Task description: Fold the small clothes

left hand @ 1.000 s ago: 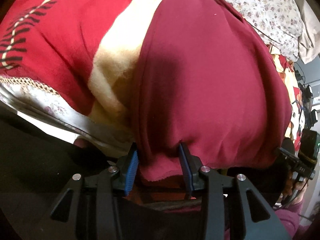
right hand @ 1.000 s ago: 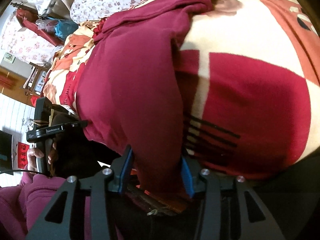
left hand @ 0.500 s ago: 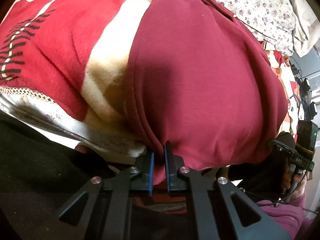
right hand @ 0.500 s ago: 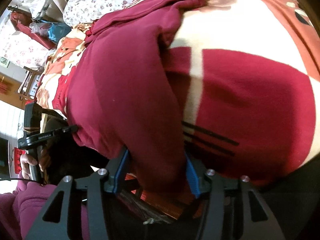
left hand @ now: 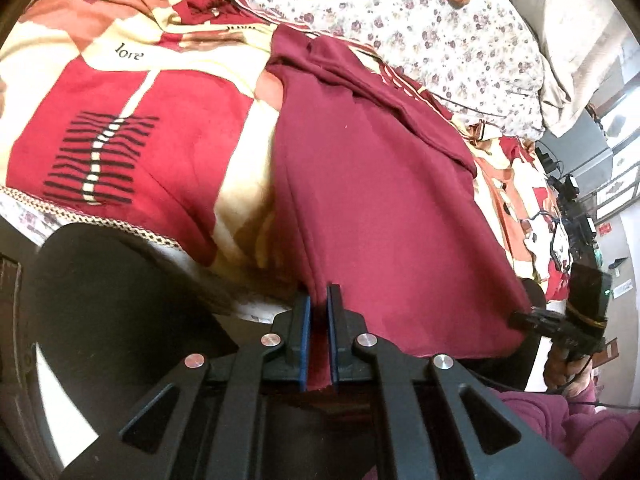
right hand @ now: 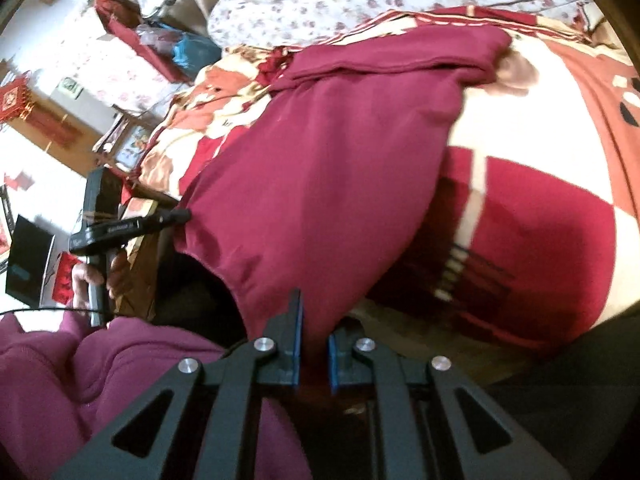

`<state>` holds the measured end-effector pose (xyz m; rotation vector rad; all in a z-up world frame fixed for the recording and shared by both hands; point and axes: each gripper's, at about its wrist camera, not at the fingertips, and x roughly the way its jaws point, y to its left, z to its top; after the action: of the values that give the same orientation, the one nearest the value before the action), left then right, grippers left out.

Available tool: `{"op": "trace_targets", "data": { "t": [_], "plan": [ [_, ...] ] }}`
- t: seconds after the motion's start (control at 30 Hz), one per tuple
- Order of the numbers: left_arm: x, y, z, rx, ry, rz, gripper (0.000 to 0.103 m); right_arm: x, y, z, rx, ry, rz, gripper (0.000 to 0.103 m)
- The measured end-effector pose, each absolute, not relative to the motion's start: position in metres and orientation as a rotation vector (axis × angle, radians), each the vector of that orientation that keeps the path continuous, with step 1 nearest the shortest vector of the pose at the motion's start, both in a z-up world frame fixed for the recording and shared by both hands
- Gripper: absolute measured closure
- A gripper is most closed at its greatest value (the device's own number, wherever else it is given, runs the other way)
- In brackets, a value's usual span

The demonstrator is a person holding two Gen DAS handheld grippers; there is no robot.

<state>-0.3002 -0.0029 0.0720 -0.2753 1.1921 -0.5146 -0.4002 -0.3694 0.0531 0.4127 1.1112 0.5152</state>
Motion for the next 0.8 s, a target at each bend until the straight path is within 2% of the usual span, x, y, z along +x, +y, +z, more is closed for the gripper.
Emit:
{"op": "trace_targets", "data": {
  "t": [0.1, 0.2, 0.4, 0.63, 0.8],
  "plan": [
    [-0.298, -0.004, 0.069, -0.29, 1.2, -0.51, 0.103, -0.395, -0.363, 0.036, 0.432, 1.162, 0.516, 0.094],
    [-0.292, -0.001, 0.077, -0.303, 1.185, -0.519, 0.103, -0.387, -0.365, 0.041, 0.452, 1.147, 0.537, 0.094],
    [-0.264, -0.003, 0.11, -0.325, 1.086, -0.54, 0.103, -0.361, -0.385, 0.082, 0.517, 1.014, 0.55, 0.094],
    [-0.191, -0.035, 0.151, -0.32, 0.936, -0.577, 0.103, -0.301, -0.431, 0.122, 0.636, 0.793, 0.45, 0.094],
    [-0.131, -0.057, 0.156, -0.346, 0.914, -0.573, 0.103, -0.247, -0.458, 0.129, 0.631, 0.775, 0.364, 0.094]
  ]
}}
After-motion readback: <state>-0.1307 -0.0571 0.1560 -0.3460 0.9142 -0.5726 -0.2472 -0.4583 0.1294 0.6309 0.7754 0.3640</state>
